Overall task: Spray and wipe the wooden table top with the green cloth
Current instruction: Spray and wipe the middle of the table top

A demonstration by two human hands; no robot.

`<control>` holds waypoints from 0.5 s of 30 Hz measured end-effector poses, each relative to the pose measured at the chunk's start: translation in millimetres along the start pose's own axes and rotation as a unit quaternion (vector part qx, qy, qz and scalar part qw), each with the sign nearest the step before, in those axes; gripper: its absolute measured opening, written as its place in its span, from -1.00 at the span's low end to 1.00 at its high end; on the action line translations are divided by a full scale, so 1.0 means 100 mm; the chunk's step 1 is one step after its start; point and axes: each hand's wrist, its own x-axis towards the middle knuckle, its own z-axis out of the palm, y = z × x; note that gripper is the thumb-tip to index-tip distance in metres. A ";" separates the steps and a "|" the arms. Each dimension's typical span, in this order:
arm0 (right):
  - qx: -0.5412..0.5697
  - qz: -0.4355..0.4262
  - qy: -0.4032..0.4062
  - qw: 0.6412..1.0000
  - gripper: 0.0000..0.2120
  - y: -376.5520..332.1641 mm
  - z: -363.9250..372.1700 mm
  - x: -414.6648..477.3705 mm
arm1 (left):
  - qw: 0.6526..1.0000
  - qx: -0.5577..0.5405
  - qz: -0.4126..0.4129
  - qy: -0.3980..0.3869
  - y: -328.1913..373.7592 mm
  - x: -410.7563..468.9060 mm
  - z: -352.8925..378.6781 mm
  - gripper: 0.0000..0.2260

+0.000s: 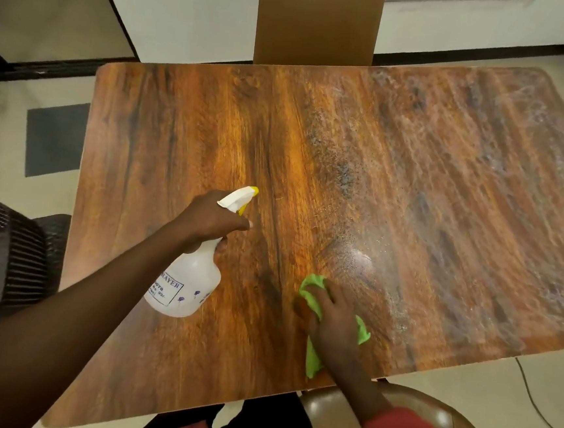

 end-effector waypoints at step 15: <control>0.003 -0.017 -0.023 1.000 -0.61 -0.52 0.18 0.77 | 1.000 0.003 0.000 0.022 -0.04 0.03 -0.31 -0.62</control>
